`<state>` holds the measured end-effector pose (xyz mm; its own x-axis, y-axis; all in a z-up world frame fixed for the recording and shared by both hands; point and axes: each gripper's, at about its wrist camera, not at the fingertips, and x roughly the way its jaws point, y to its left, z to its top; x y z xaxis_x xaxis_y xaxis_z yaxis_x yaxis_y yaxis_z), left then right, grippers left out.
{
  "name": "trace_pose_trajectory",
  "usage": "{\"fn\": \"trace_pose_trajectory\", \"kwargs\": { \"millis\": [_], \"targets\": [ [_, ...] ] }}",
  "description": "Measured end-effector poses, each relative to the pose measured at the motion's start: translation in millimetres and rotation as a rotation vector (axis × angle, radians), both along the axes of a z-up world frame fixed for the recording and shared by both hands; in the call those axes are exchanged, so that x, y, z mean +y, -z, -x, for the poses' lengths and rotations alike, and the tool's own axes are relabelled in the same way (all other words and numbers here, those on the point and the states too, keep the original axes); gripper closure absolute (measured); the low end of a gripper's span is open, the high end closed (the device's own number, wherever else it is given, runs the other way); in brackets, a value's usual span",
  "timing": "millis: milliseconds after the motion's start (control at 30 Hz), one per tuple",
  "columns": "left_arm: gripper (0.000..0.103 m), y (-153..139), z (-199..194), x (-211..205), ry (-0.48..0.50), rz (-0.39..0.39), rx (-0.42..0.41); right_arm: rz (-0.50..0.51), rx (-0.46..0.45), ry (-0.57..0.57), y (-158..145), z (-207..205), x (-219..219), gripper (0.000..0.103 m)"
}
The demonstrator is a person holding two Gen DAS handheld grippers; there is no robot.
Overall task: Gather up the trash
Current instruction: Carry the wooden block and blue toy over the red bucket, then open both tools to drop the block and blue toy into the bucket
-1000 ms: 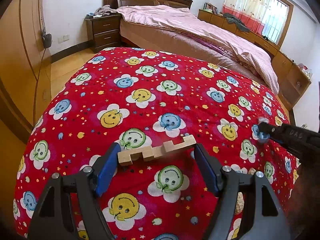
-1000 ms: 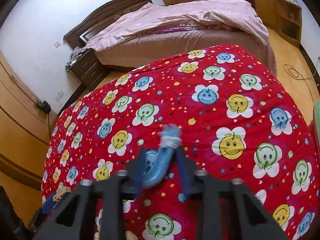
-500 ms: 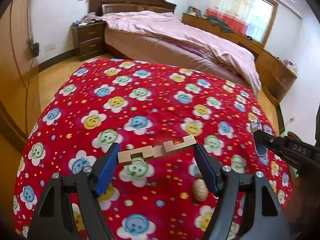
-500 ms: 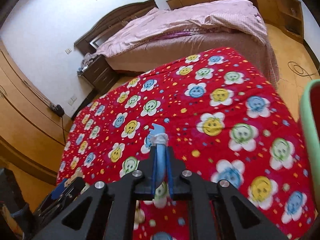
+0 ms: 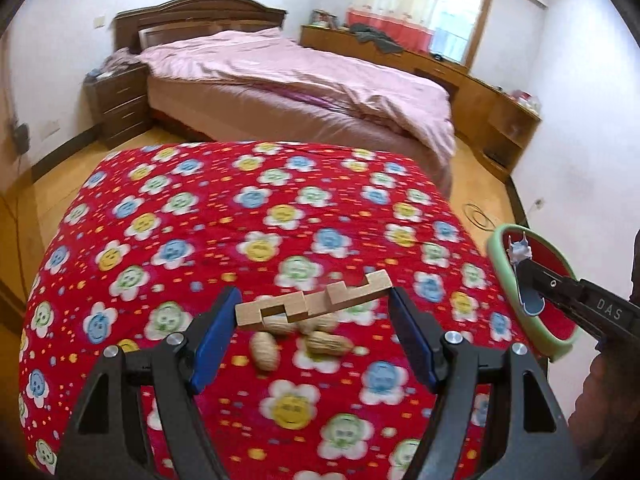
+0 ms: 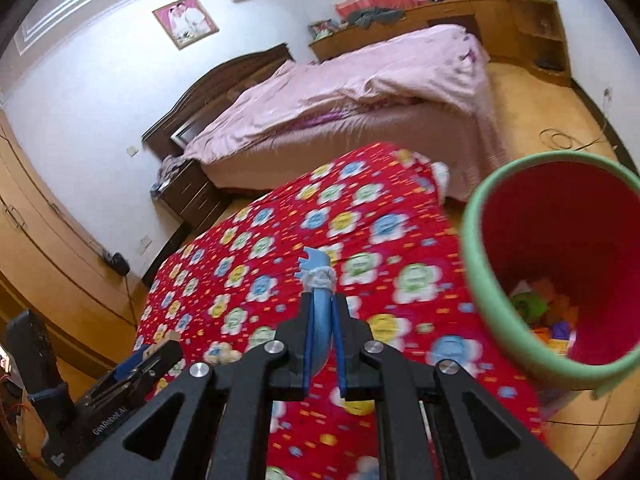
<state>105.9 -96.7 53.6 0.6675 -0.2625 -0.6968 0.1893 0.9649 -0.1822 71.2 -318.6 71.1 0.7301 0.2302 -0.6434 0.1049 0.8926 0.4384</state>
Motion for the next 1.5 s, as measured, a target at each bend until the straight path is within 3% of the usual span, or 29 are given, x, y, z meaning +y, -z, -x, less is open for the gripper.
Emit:
{"fn": "trace_pose_trajectory", "kwargs": {
  "millis": [333,767,933,1100,1500],
  "targets": [
    [0.028,-14.9,9.5,-66.2,0.17,0.003,0.002,0.044,-0.009,0.146,-4.4,41.6,-72.2,0.092],
    [0.028,-11.5,10.5,-158.2,0.348,-0.037,-0.004,0.068,0.055,0.319,20.1,67.3,-149.1,0.091],
    [0.028,-5.6,6.5,-183.8,0.396,-0.031,0.008,0.06,0.066,0.342,27.2,73.1,-166.1,0.089],
    [0.028,1.6,7.1,-209.4,0.446,-0.049,0.0,0.054,0.053,0.346,27.5,80.7,-176.1,0.076],
    [0.028,20.6,-0.3,-261.9,0.553,-0.075,0.001,0.07,0.022,0.387,23.7,106.4,-181.9,0.07]
  ]
}}
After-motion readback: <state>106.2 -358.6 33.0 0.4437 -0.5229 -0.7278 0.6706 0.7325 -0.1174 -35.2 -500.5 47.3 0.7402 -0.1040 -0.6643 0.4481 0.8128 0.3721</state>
